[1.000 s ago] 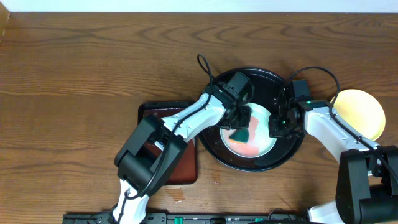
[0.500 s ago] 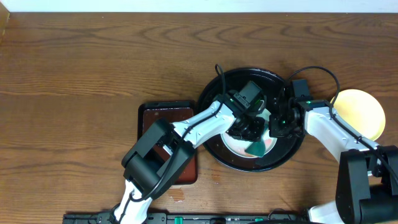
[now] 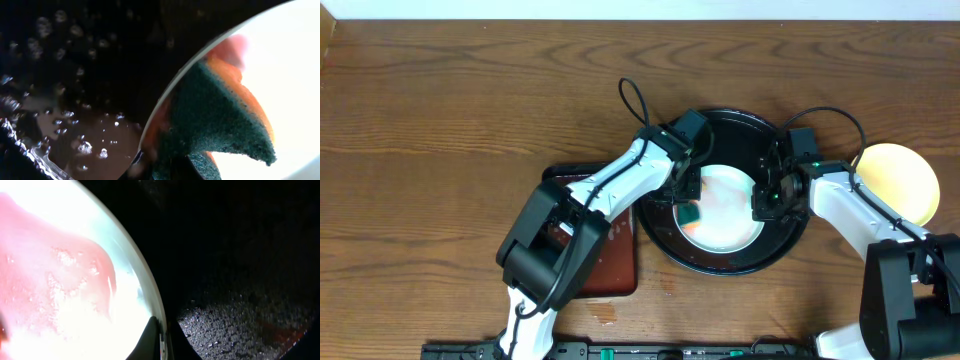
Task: Clean dirty plates on tray and stack at the side
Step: 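Scrub the pale green plate with the sponge while right gripper holds rim, then return the green sponge to the brown tray with the left gripper, then lift the pale green plate by its rim with the right gripper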
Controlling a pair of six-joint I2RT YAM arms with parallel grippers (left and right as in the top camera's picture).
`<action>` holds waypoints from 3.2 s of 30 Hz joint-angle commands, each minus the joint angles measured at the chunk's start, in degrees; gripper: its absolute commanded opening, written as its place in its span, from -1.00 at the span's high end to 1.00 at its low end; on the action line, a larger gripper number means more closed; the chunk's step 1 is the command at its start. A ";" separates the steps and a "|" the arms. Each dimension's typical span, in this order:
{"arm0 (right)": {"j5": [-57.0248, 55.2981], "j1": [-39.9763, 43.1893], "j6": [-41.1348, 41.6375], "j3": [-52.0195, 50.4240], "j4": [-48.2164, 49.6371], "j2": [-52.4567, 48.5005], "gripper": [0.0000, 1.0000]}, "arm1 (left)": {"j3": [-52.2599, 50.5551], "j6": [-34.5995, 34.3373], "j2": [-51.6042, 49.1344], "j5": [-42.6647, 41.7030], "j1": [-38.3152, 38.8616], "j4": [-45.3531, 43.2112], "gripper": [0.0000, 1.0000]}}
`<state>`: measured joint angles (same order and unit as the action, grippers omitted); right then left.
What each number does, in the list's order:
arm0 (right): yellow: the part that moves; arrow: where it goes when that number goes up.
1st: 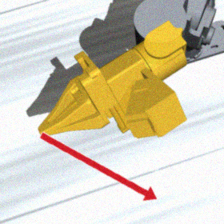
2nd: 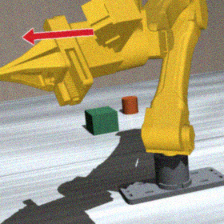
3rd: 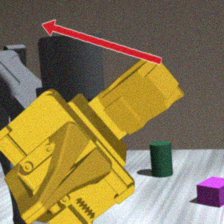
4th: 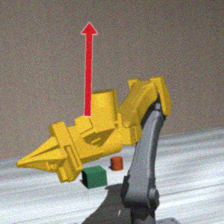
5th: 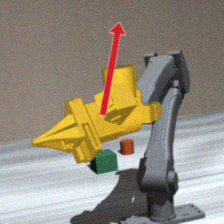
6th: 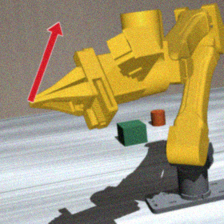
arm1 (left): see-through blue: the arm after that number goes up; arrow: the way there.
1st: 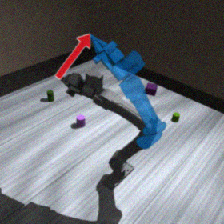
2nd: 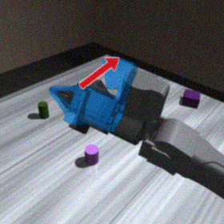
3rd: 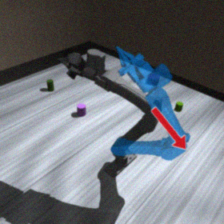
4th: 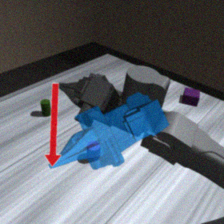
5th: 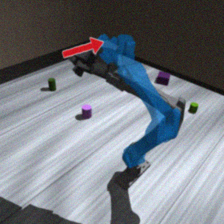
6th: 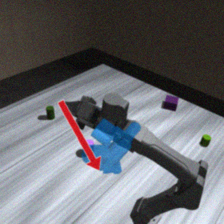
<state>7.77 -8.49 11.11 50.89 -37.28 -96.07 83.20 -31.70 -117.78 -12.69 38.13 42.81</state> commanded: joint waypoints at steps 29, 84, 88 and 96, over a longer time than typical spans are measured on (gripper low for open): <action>-2.78 -0.61 -1.01 -1.09 0.90 -2.08 0.98 | -3.23 -1.18 22.27 20.59 -11.08 23.93 0.85; -80.00 -49.94 -22.08 2.80 3.69 31.04 0.98 | -18.25 4.92 45.81 1.38 -22.95 10.21 -0.66; -81.09 -51.47 -23.69 2.80 3.72 31.04 0.98 | -18.25 4.90 45.81 1.38 -22.95 10.21 -0.66; -81.09 -51.89 -23.65 2.78 3.93 31.04 0.98 | -18.25 4.92 45.81 1.38 -22.95 10.21 -0.66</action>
<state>-70.61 -59.88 -12.14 52.47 -33.56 -65.89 64.16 -27.53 -72.12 -11.84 15.42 52.75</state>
